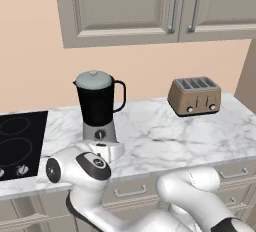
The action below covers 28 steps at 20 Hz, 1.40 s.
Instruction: Open the blender lid, put the peach in the blender, close the lid, and start the blender.
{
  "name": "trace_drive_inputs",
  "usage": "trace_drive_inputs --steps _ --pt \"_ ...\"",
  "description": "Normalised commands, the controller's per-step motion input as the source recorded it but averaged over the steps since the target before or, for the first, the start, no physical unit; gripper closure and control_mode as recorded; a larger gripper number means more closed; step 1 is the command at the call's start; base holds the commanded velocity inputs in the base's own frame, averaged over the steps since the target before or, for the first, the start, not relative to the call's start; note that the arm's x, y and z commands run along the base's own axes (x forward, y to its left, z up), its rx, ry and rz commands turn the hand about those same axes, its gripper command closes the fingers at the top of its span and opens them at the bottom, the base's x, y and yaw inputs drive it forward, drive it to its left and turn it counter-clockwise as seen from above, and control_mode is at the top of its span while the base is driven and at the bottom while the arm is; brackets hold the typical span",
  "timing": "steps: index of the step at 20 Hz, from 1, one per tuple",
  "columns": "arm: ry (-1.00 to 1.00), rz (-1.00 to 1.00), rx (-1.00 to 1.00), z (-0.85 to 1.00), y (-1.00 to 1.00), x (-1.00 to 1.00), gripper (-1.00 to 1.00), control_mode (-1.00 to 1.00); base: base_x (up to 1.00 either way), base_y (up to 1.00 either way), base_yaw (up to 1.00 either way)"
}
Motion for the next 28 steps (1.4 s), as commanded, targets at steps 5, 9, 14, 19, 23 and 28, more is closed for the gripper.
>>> trace_drive_inputs --steps 5,9,14,19,23,28 --pt "-0.13 -0.27 0.0 -0.96 -0.24 0.04 -1.0 -1.0 0.0 0.0 0.0" --pt "-0.1 -0.29 0.0 -0.56 0.01 0.28 -1.0 -1.0 0.0 0.0 0.0" --pt "-0.11 -0.2 0.0 -0.06 0.18 0.34 -1.0 -1.0 0.0 0.0 0.0" --pt "-0.03 -0.08 0.0 -0.31 0.42 0.24 -1.0 -1.0 0.0 0.0 0.0" --pt "-0.05 0.0 0.0 -0.46 -0.01 0.27 -1.0 -1.0 0.0 0.0 0.0" --pt "-0.11 0.02 0.03 -0.32 0.0 0.37 -1.0 -1.0 0.0 0.0 0.0"
